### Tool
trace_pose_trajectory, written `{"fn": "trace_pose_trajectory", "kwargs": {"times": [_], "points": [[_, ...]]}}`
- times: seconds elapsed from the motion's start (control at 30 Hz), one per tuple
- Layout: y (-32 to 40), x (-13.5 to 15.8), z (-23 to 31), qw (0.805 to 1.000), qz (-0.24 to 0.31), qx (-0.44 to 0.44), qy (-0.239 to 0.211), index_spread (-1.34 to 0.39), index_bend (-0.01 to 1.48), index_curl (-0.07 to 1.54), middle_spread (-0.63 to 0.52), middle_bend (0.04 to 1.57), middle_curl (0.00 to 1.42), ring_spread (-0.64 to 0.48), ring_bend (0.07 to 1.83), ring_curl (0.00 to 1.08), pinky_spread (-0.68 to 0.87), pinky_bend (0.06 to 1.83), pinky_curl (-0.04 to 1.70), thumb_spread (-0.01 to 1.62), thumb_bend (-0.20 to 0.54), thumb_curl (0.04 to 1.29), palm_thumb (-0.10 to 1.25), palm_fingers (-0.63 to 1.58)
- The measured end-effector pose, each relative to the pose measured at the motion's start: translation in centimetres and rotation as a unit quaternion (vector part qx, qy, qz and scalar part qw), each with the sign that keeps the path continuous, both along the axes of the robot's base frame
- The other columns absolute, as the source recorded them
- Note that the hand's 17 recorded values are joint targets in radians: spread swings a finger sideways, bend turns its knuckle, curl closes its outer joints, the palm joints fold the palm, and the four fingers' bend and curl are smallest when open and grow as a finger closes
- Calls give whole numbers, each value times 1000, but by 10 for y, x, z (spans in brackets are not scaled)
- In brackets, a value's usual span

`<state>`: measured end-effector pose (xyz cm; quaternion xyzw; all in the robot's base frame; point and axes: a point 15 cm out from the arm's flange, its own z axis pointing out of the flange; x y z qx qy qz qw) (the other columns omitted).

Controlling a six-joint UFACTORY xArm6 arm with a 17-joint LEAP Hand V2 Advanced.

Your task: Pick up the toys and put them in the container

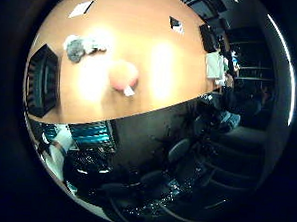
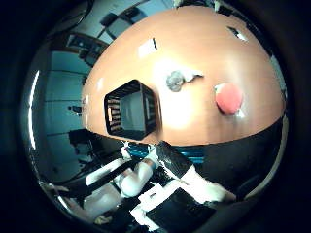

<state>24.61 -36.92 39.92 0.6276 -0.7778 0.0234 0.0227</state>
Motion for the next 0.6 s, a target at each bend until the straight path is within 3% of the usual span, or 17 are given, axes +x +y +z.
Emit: {"fn": "trace_pose_trajectory", "kwargs": {"times": [0.23, 0.6], "points": [[-60, -28, -53, 999, -49, 17, 15, -397, 157, 261, 18, 196, 335, 174, 317, 246, 381, 389, 299, 1056, -27, 278, 526, 96], [-91, -19, -135, 996, -60, 55, 29, -386, 159, 265, 58, 190, 317, 188, 300, 251, 377, 401, 310, 1059, -26, 273, 477, 53]]}}
